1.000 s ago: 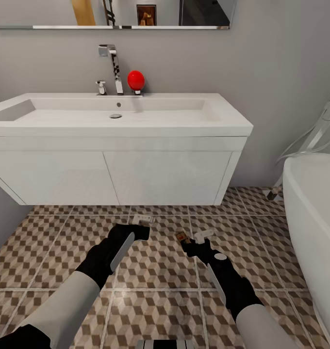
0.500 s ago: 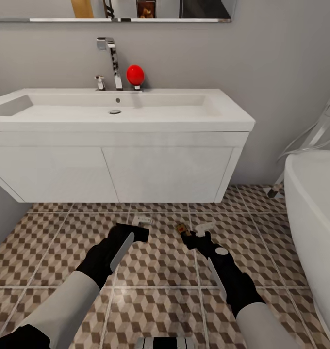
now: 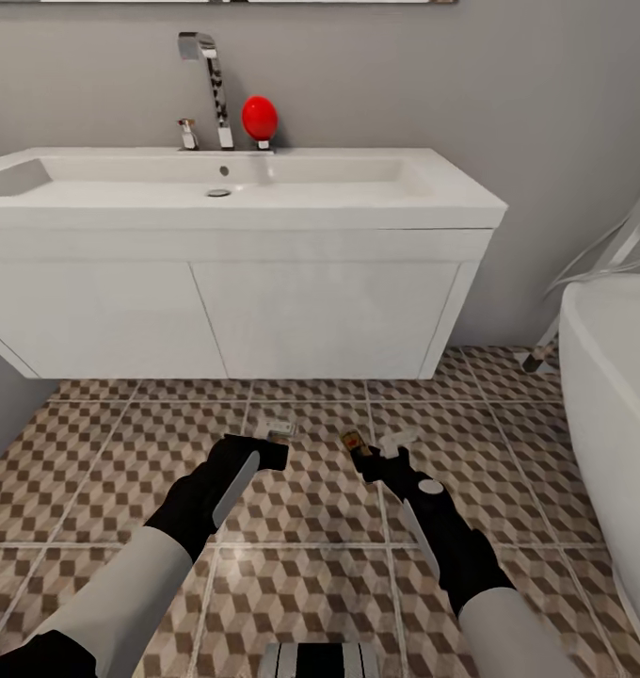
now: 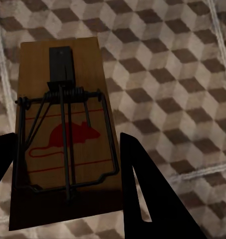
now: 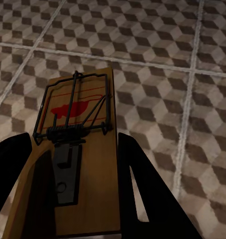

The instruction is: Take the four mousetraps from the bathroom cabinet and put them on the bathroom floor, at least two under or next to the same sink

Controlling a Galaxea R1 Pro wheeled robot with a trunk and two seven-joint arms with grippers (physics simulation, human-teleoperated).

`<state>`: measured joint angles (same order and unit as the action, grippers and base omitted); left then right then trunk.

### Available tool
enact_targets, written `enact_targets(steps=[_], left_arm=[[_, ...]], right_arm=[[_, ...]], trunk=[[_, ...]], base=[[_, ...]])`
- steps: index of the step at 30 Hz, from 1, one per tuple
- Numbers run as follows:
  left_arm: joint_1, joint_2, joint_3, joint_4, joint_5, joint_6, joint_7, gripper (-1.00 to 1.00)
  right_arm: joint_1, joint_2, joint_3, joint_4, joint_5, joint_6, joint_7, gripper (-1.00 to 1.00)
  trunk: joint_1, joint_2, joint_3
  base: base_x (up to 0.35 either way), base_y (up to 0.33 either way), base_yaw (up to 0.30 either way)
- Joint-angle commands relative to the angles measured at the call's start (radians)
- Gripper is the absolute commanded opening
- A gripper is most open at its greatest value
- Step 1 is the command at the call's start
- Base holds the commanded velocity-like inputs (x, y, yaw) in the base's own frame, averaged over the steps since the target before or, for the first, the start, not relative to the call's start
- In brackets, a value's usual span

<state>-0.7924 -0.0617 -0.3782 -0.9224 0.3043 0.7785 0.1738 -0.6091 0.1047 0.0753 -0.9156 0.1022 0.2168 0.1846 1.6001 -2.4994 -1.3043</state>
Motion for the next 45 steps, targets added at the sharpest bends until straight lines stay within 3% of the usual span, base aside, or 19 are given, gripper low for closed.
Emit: enact_targets(steps=[1, 5, 8, 11, 45], left_arm=[[-0.001, 0.0, -0.002, -0.001, 0.007, 0.004, 0.009, -1.0], [-0.001, 0.0, -0.003, -0.001, 0.007, 0.004, 0.009, -1.0], [-0.001, 0.0, -0.002, -0.002, 0.007, 0.004, 0.009, -1.0], [-0.001, 0.0, -0.003, -0.003, 0.007, 0.004, 0.009, -1.0], [-0.001, 0.0, -0.002, -0.004, 0.007, 0.004, 0.009, -1.0]], right_arm=[[-0.001, 0.0, -0.002, -0.006, 0.01, 0.005, 0.006, -1.0], [0.0, -0.006, -0.003, -0.017, 0.011, 0.006, 0.006, -1.0], [0.0, -0.06, -0.002, -0.057, 0.01, 0.01, 0.006, -1.0], [-0.001, -0.074, -0.002, -0.073, 0.01, 0.019, 0.006, -1.0], [0.0, -0.077, 0.0, -0.077, 0.01, 0.023, 0.006, -1.0]], trunk=[[0.0, -0.001, -0.006], [0.002, -0.002, -0.028], [0.003, -0.002, -0.044], [0.005, -0.003, -0.061], [0.02, -0.011, -0.246]], base=[[0.0, 0.0, 0.0], [0.0, 0.0, 0.0], [0.0, 0.0, 0.0], [0.0, 0.0, 0.0], [0.0, 0.0, 0.0]])
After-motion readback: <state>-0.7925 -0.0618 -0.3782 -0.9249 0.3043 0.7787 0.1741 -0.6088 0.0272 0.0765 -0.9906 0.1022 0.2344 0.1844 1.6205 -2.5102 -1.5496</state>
